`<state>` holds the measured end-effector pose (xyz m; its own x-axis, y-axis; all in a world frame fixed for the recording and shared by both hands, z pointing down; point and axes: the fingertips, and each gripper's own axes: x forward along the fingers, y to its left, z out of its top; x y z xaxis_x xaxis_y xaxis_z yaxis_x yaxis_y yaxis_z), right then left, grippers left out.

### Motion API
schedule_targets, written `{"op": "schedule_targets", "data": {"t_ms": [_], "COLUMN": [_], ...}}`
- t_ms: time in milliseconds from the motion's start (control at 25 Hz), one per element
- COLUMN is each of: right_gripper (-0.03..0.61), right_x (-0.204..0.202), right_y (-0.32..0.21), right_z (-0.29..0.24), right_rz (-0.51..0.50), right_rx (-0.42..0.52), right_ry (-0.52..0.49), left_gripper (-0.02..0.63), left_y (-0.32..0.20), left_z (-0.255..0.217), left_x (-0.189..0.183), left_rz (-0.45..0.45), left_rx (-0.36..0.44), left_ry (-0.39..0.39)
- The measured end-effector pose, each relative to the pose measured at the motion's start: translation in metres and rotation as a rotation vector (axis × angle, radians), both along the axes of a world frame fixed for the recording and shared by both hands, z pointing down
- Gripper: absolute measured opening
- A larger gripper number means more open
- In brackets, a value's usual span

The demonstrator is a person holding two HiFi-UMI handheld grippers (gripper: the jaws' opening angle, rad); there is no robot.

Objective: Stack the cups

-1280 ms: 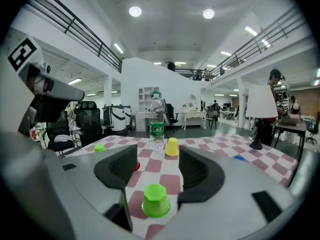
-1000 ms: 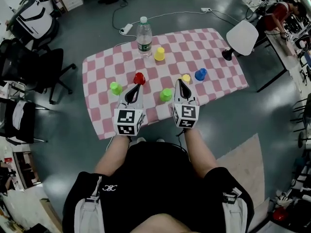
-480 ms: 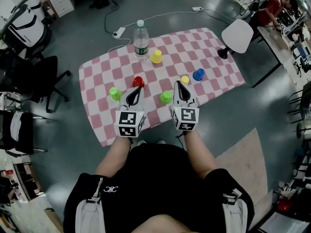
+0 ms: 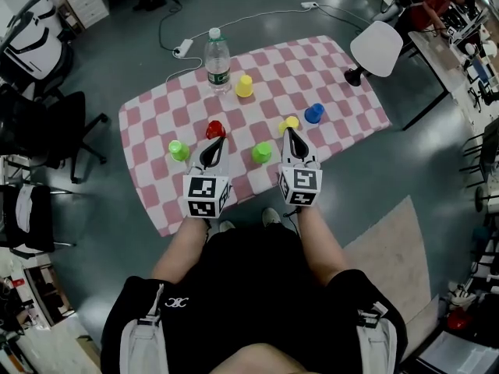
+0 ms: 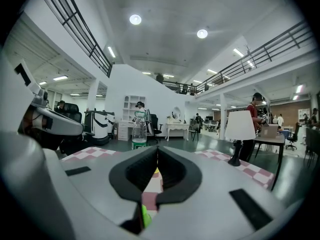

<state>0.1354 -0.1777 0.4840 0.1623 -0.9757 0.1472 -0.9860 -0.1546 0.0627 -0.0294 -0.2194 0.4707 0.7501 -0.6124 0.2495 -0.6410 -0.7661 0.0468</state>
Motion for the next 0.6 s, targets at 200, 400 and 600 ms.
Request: {"op": "schedule_targets", "data": {"t_ms": [200, 400, 600], "right_gripper": [0.145, 0.235, 0.242], "right_x": [0.024, 0.044, 0.061], "right_y": [-0.008, -0.018, -0.027], "right_z": [0.013, 0.038, 0.063], "right_rz": [-0.045, -0.071, -0.069], "right_rx": [-0.028, -0.091, -0.156], "right_ry": [-0.032, -0.041, -0.03], "left_gripper": [0.015, 0.015, 0.015], "left_y": [-0.004, -0.005, -0.009], "left_z": [0.0, -0.001, -0.002], "left_x": [0.013, 0.021, 0.018], "left_rz": [-0.031, -0.062, -0.111], "left_rx": [-0.004, 0.002, 0.007], "left_ry": [0.003, -0.003, -0.019]}}
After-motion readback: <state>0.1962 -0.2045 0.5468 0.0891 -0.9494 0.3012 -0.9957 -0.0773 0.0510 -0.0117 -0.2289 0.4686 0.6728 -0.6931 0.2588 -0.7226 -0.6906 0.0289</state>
